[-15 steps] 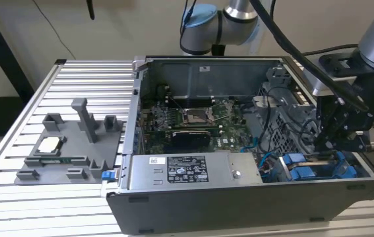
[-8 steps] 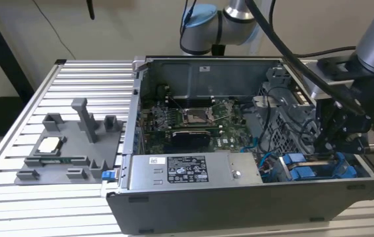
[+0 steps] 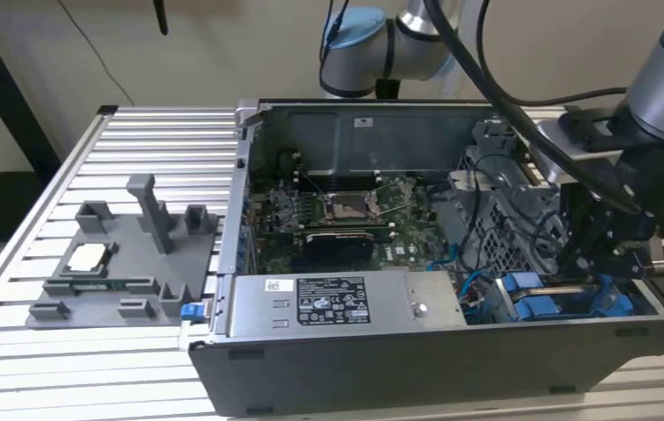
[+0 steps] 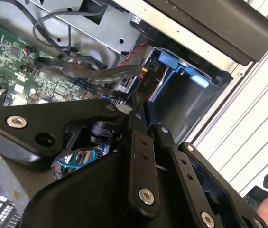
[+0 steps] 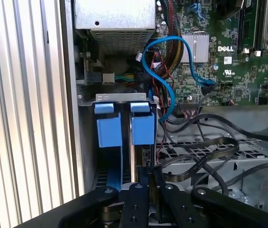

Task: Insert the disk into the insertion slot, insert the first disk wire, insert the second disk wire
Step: 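Insert the second disk wire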

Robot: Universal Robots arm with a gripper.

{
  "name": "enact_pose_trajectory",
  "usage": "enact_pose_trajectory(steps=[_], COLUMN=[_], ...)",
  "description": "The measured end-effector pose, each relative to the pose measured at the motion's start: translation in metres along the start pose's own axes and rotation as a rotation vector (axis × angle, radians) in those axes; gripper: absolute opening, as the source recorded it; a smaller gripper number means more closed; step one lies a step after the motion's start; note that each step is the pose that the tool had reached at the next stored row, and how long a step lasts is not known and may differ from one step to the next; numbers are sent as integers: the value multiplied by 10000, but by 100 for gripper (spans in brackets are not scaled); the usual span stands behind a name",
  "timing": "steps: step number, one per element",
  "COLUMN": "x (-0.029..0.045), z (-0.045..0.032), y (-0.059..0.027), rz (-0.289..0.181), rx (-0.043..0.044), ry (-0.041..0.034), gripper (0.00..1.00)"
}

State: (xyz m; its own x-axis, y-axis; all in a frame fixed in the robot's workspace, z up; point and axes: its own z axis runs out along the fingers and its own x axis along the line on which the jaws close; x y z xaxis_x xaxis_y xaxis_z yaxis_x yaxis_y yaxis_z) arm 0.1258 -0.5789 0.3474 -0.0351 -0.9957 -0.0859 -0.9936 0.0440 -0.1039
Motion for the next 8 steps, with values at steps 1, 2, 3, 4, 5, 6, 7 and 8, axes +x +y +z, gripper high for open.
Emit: enact_pose_trajectory(steps=[1, 2, 3, 4, 5, 6, 7, 8], x=[0, -1, -1, 0, 0, -1, 0, 0], z=[4, 8, 14, 19, 24, 29, 34, 41], y=[1, 2, 2, 3, 4, 4, 5, 5], rz=[0, 0, 0, 0, -1, -1, -2, -2], rx=[1, 2, 4, 6, 11, 15, 19, 24], ry=[1, 1, -1, -1, 0, 0, -1, -1], gripper=[16, 16, 16, 16, 16, 16, 16, 16])
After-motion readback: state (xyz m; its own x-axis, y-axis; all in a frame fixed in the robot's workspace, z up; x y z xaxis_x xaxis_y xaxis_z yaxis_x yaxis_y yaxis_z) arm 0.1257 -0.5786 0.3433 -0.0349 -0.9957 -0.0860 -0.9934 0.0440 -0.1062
